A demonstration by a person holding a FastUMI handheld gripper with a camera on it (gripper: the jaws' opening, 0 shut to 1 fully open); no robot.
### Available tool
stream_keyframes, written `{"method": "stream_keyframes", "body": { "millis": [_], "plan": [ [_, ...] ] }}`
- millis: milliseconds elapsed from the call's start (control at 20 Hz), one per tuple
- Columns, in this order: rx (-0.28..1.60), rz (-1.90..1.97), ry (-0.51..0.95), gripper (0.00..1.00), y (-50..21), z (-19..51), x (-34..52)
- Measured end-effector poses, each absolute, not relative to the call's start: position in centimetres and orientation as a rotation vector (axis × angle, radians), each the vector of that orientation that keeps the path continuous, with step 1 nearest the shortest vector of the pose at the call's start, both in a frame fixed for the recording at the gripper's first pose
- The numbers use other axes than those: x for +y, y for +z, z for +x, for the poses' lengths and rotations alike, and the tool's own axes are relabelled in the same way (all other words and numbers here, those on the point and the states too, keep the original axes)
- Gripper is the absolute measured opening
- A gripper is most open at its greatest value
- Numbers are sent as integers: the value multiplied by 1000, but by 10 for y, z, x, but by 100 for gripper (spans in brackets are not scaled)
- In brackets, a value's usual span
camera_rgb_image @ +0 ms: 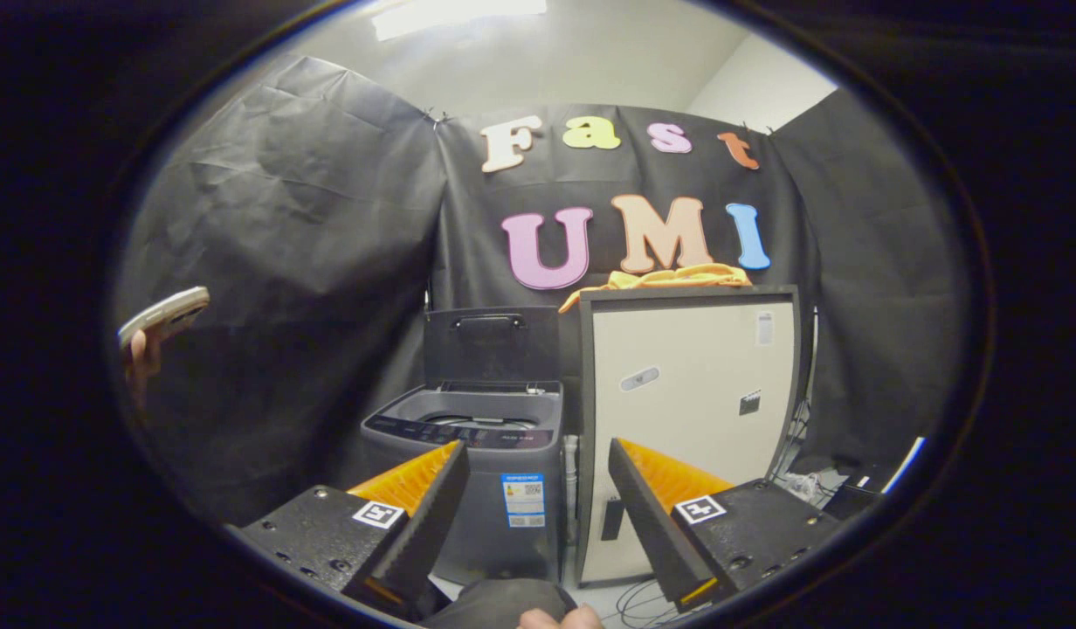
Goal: Put the clothes into the washing machine and then close the washing machine lid.
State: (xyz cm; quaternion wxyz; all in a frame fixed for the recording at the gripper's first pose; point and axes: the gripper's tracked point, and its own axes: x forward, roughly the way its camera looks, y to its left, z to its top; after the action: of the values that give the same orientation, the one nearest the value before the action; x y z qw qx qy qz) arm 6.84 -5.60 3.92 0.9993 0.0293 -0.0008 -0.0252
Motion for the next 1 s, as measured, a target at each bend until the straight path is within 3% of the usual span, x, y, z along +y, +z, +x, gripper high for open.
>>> {"method": "stream_keyframes", "body": {
  "millis": [1000],
  "plan": [
    [-17, 21, -88, 97, 125, 169, -125]
  ]
}}
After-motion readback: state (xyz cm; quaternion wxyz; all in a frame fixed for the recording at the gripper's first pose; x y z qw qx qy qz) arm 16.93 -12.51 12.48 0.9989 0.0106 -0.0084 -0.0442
